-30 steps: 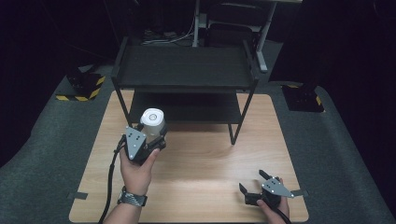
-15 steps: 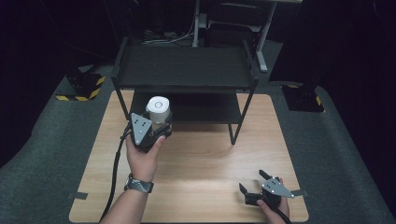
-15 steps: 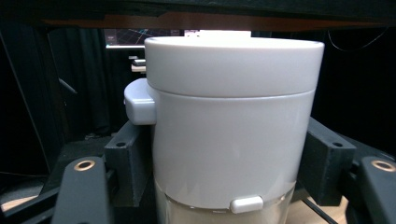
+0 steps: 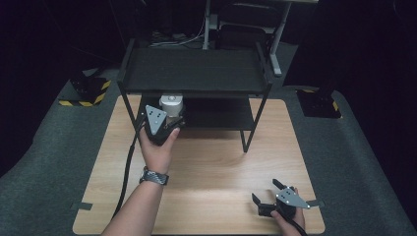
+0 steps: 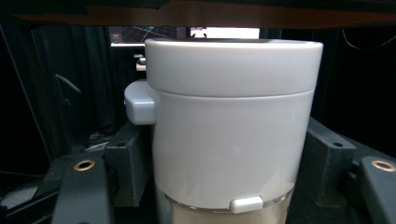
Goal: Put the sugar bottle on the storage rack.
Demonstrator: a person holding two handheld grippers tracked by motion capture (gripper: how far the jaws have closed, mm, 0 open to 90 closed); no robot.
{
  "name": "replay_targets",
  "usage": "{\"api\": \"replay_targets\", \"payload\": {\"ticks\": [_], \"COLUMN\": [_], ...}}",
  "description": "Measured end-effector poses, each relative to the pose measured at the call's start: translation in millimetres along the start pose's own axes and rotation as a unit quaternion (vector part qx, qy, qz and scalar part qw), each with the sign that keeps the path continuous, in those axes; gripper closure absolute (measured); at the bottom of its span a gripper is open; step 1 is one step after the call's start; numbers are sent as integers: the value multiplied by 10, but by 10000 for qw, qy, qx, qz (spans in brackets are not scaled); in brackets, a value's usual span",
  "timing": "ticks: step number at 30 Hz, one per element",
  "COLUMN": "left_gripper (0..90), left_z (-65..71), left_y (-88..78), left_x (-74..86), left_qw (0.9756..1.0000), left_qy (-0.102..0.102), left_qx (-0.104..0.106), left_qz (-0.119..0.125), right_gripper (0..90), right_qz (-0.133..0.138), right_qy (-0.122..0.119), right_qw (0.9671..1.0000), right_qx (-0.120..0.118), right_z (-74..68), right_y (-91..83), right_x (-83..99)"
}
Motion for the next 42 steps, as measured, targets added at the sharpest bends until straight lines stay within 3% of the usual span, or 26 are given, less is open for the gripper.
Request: {"api": "replay_targets", "payload": {"ticks": [7,11,20,22,37,40,42], "left_gripper": [299,299,299,299,291,185,153], "left_z": [19,43,78,81,72,67,51], "left_y": [170,285,424,455,471,461,439], "left_x": [23,47,103,125,112,90,69], "left_qw": [9999,9999,9999,9998,9999,9998,9999], "left_qy": [-65,-1,-60,10,28,-160,-123], "left_qx": [-83,-131,-154,-177,-157,-127,-104], "left_qz": [-7,-30,4,-31,-6,49,27], "right_gripper": [3,3,3,3,3,3,3], "right_qz": [5,23,56,60,60,55,54], "right_qy": [-14,-40,-61,-67,-92,-89,-89], "right_qw": [10000,10000,10000,10000,9999,9999,9999], "right_qx": [-19,-32,-42,-43,-48,-46,-47], "right_z": [1,1,-3,-3,-5,-5,-5], "right_y": [-1,-5,-15,-16,-15,-15,-14], "right_x": [1,5,13,14,15,14,13]}}
Point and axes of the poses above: each handheld gripper's, and its own axes: y roughly forward along the jaws, x roughly out of its underside, z roughly to its right, the point moved 9 cm from there along y, roughly forward along the jaws, and after that the axes turned 5 degrees about -x, right-handed, at the moved point
